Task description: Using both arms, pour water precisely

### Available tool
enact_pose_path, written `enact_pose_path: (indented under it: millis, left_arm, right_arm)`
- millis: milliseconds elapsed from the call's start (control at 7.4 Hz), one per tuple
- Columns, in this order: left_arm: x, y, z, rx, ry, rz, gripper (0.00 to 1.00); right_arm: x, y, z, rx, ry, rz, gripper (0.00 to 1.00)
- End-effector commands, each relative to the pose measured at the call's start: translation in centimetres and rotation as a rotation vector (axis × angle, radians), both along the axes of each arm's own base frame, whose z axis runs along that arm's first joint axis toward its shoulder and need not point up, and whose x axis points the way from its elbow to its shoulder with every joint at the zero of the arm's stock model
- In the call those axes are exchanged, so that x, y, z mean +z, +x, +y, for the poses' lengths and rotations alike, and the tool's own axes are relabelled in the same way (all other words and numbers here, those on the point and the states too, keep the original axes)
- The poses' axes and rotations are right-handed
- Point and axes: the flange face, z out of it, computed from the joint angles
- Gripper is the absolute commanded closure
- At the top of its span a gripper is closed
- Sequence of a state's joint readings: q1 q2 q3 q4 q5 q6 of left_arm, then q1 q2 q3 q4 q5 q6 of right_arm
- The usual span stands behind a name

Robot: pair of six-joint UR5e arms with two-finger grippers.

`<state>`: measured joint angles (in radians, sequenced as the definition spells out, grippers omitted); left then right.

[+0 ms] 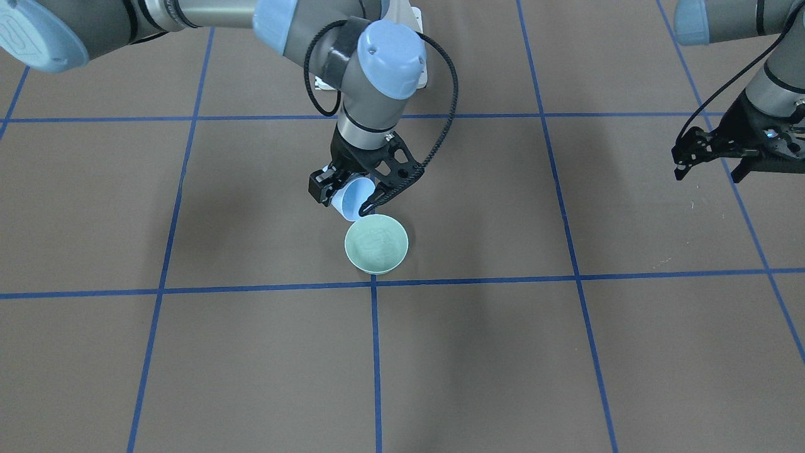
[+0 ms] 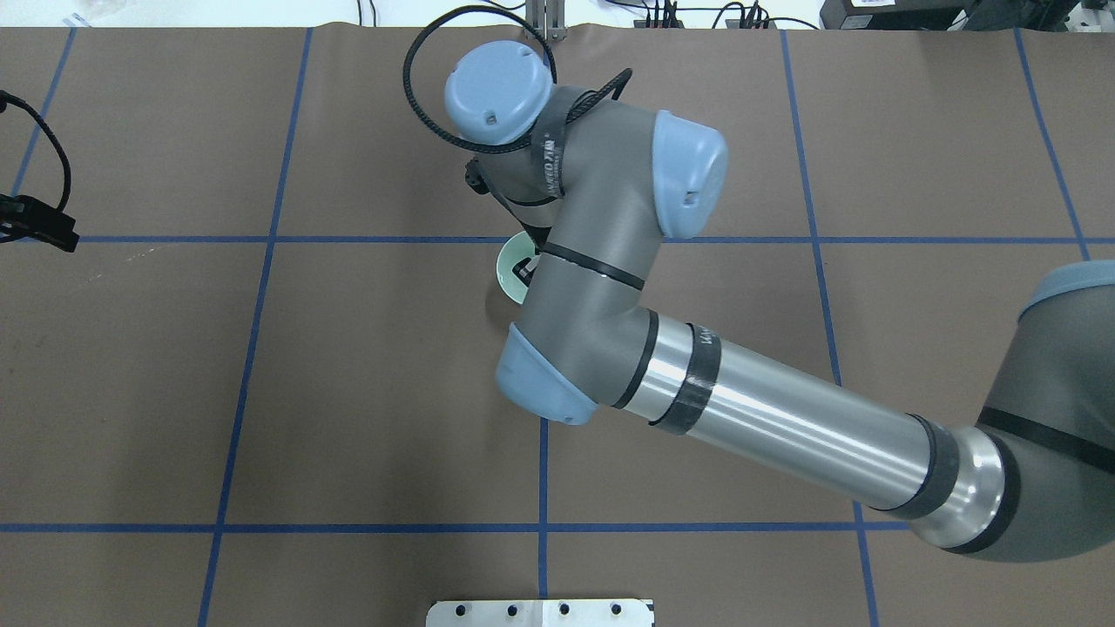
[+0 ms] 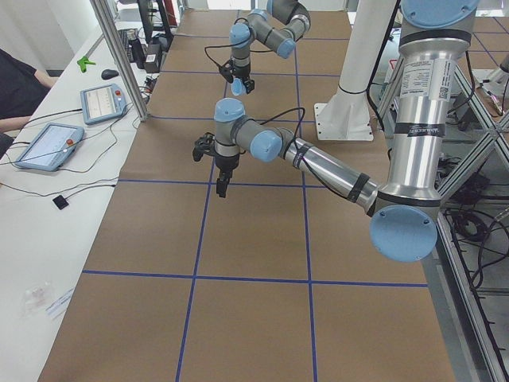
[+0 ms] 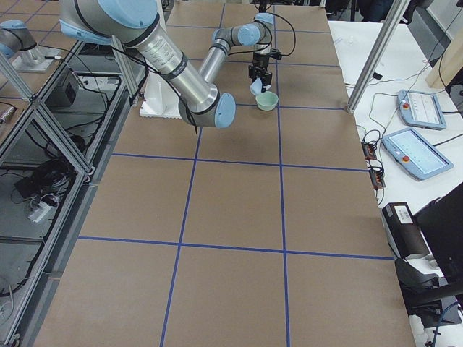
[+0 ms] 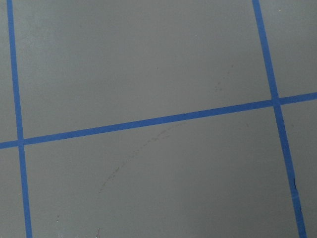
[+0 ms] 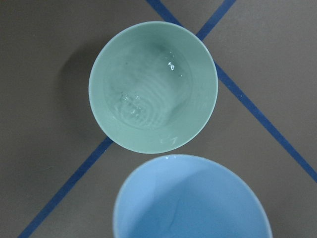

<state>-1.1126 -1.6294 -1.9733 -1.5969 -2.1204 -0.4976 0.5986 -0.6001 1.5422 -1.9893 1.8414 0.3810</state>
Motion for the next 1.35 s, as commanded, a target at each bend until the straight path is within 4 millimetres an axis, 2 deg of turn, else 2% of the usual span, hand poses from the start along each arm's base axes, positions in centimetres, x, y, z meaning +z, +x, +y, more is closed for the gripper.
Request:
enact_pose_path:
  millis: [0, 270, 540, 675, 945, 1080, 1216]
  left_arm:
    - [-0.1, 0.1, 0.0, -0.004, -0.002, 0.002, 0.0]
    - [0.0, 0.2, -0.1, -0.001, -0.006, 0.001, 0.0]
    - [0.0, 0.2, -0.1, -0.002, -0.007, 0.002, 0.0]
    - [0.0, 0.2, -0.1, -0.002, -0.007, 0.002, 0.0]
    - [-0.2, 0.2, 0.0, -0.005, -0.005, 0.004, 0.0]
    - [-0.2, 0.2, 0.0, -0.005, -0.005, 0.004, 0.0]
    - [-0.4, 0.2, 0.0, -0.005, -0.001, 0.006, 0.0]
  right_arm:
    - [-0.1, 5.6, -1.0, 0.175, 0.062, -0.257, 1.0]
    - [4.2, 11.9, -1.5, 0.339, 0.091, -0.479, 1.0]
    - [8.5, 22.2, 0.9, 0.477, 0.156, -0.49, 1.0]
    - [10.1, 27.1, 1.1, 0.549, 0.168, -0.479, 1.0]
    - [14.0, 34.3, 4.0, 0.773, 0.138, -0.446, 1.0]
    - [17.0, 37.5, 6.0, 0.887, 0.197, -0.353, 1.0]
    - [19.4, 39.4, 7.1, 0.971, 0.214, -0.299, 1.0]
